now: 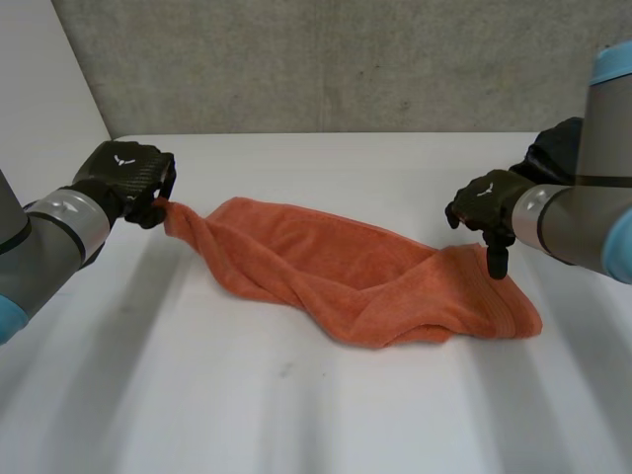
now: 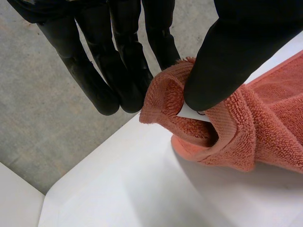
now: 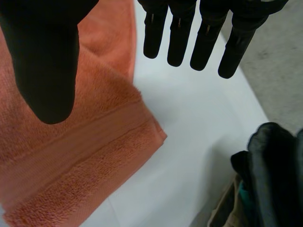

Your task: Fold the laundry.

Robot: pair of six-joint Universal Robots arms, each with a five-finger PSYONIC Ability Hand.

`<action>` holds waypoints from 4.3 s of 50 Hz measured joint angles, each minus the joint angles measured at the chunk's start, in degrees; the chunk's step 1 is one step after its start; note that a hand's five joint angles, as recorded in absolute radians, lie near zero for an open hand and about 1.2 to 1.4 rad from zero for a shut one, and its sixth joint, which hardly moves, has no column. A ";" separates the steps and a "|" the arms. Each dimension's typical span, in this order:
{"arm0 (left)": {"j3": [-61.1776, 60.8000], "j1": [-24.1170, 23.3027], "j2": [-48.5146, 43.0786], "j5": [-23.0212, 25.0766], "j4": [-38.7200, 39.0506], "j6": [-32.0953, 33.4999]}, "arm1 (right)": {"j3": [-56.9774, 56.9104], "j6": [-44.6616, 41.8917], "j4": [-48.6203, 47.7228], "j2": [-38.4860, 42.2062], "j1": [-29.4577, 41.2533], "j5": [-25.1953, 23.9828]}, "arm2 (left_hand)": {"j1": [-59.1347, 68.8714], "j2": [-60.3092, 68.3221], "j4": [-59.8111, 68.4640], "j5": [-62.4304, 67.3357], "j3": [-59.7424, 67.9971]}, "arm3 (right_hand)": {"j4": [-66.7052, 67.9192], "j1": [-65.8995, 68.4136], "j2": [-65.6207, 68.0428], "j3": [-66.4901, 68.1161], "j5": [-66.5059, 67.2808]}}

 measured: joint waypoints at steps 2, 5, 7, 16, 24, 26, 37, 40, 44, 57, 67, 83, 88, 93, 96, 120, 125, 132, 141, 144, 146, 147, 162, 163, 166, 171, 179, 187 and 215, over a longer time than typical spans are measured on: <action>-0.05 0.07 -0.08 0.03 0.05 0.03 | -3.06 -1.54 1.26 3.16 0.10 0.00 | 0.00 0.00 0.00 0.00 0.00 | 0.42 0.26 0.02 0.22 0.43; 0.12 0.27 -0.59 0.01 0.11 0.06 | -5.49 -2.69 1.68 6.46 0.24 -0.07 | 0.00 0.00 0.00 0.00 0.00 | 1.98 1.90 1.88 1.95 1.90; 0.39 0.47 -1.13 0.01 0.12 0.08 | -6.61 -3.16 1.27 8.71 0.34 -0.21 | 0.00 0.00 0.00 0.00 0.00 | 2.72 2.64 3.04 2.78 2.60; 4.13 0.83 -6.50 -0.18 -0.09 0.60 | -6.90 -1.91 -5.67 15.10 0.70 -0.55 | 0.00 0.00 0.00 0.00 0.00 | 27.82 27.65 29.39 28.21 27.63; 15.86 0.65 -13.54 -1.05 0.45 2.91 | -10.85 2.80 -15.18 14.34 0.38 1.93 | 0.00 0.00 0.00 0.00 0.00 | 43.45 40.41 43.32 43.21 41.82; 22.32 0.60 -15.14 -1.83 0.86 3.48 | -13.27 5.31 -20.06 12.88 0.22 3.08 | 0.00 0.00 0.01 0.00 0.03 | 43.49 40.41 43.32 43.26 41.82; 54.94 -0.62 -18.97 -7.34 2.11 -2.10 | -19.36 16.48 -43.42 3.02 0.33 8.45 | 0.00 0.00 0.02 0.00 0.03 | 43.57 40.41 43.32 43.28 41.82; 55.19 -1.30 -18.30 -7.05 1.84 -4.22 | -16.86 17.01 -40.10 2.05 0.59 7.25 | 0.00 0.00 0.02 0.00 0.03 | 39.30 37.93 39.45 39.21 38.19; 46.60 -1.80 -15.87 -5.81 2.16 -5.05 | -10.88 17.50 -29.16 2.41 0.61 3.80 | 0.00 0.00 0.02 0.00 0.03 | 9.01 8.06 8.95 9.16 7.79; 20.76 0.97 -5.59 -1.54 15.01 -3.87 | -6.00 28.24 -12.90 8.39 3.46 3.76 | 0.00 0.00 0.02 0.00 0.04 | 2.66 3.04 3.39 2.93 0.79; 13.12 3.30 8.83 2.87 12.54 -10.32 | -17.32 36.18 -9.21 19.30 7.83 5.54 | 0.00 0.00 0.02 0.00 0.04 | -1.77 -1.51 0.01 -0.67 -3.39; 10.09 5.95 24.35 9.00 10.32 -21.65 | -22.84 40.10 -10.96 27.54 11.51 5.91 | 0.00 0.00 0.02 0.00 0.04 | 1.25 1.51 2.43 1.89 1.49; 9.51 7.34 24.40 8.84 10.36 -22.05 | -22.66 39.19 -12.53 28.14 11.73 6.33 | 0.00 0.00 0.02 0.00 0.04 | 25.86 27.25 28.57 26.38 25.64; 8.99 8.25 24.05 8.83 10.26 -21.83 | -22.00 38.42 -12.87 26.38 11.59 6.92 | 0.00 0.00 0.02 0.00 0.04 | 43.37 38.44 43.06 42.58 40.52; 8.83 8.73 23.53 8.72 10.19 -21.65 | -20.66 37.97 -12.77 24.02 11.12 7.23 | 0.00 0.00 0.02 0.00 0.04 | 43.44 38.44 43.06 42.59 40.52; 9.97 8.58 -4.87 7.28 -10.37 7.98 | 5.93 -3.45 7.50 -3.52 0.46 0.75 | 0.00 0.00 0.02 0.00 0.04 | 43.60 38.44 43.06 43.31 40.52; 17.32 5.65 -14.32 3.15 -16.37 14.29 | 3.88 -4.14 4.57 0.16 1.63 1.30 | 0.00 0.00 0.02 0.00 0.04 | 43.60 38.44 43.06 43.31 40.52; 31.72 1.96 -22.87 -2.55 -17.31 13.51 | -7.07 -4.66 -4.12 7.77 3.11 4.62 | 0.00 0.00 0.02 0.00 0.04 | 43.60 38.44 43.06 43.31 40.52; 55.04 0.47 -23.11 -9.10 -4.29 3.46 | -20.73 -0.80 -38.35 8.41 3.21 7.83 | 0.00 0.00 0.03 0.00 0.04 | 43.60 38.44 43.06 43.31 40.52; 58.23 0.46 -21.10 -10.80 2.29 -0.81 | -20.37 1.20 -49.88 6.70 3.14 6.44 | 0.00 0.00 0.03 0.00 0.04 | 43.61 38.44 43.06 43.31 40.53; 58.53 0.43 -19.99 -11.43 5.19 -2.52 | -19.59 2.01 -53.76 5.92 3.20 5.41 | 0.00 0.00 0.04 0.00 0.04 | 43.61 38.44 43.06 43.31 40.53; 57.97 0.39 -19.10 -11.69 7.14 -3.55 | -18.68 2.59 -55.86 5.31 3.32 4.36 | 0.00 0.00 0.03 0.00 0.04 | 43.61 38.44 43.31 43.31 40.52; 31.21 3.17 -17.26 -7.55 10.29 -1.13 | -8.71 3.11 -41.15 8.69 4.59 2.51 | 0.00 0.00 0.03 0.00 0.04 | 43.62 38.44 43.77 43.31 41.01; 29.01 3.41 -17.56 -7.34 10.24 -0.70 | -7.12 3.07 -39.86 9.44 4.74 2.55 | 0.00 0.00 0.03 0.00 0.04 | 43.62 38.44 43.77 43.31 41.02; 22.96 4.02 -18.69 -6.65 10.12 0.69 | -2.82 2.98 -37.10 11.48 5.18 2.65 | 0.00 0.00 0.03 0.00 0.04 | 43.62 38.44 43.77 43.31 40.99; 15.17 5.02 -20.52 -5.55 9.30 3.36 | 3.80 2.95 -34.42 13.71 5.72 3.05 | 0.00 0.00 0.04 0.00 0.04 | 43.63 38.44 43.77 43.31 40.99; 9.60 5.59 -20.67 -4.62 3.32 8.38 | 12.53 4.69 -33.65 10.95 5.77 5.56 | -0.59 -2.36 -2.35 -0.78 -2.10 | 43.42 38.44 43.70 43.21 40.99; 9.64 5.14 -17.03 -4.26 -1.14 9.05 | 16.81 7.91 -34.13 5.33 5.73 8.23 | -32.91 -35.82 -35.61 -33.35 -34.92 | 23.93 23.38 24.30 24.15 22.95; 24.16 6.19 -24.55 -7.61 -14.25 -2.81 | 24.54 16.16 -30.64 -3.35 -1.63 3.66 | -34.87 -38.29 -37.86 -35.45 -37.69 | 10.93 10.98 12.40 10.74 9.02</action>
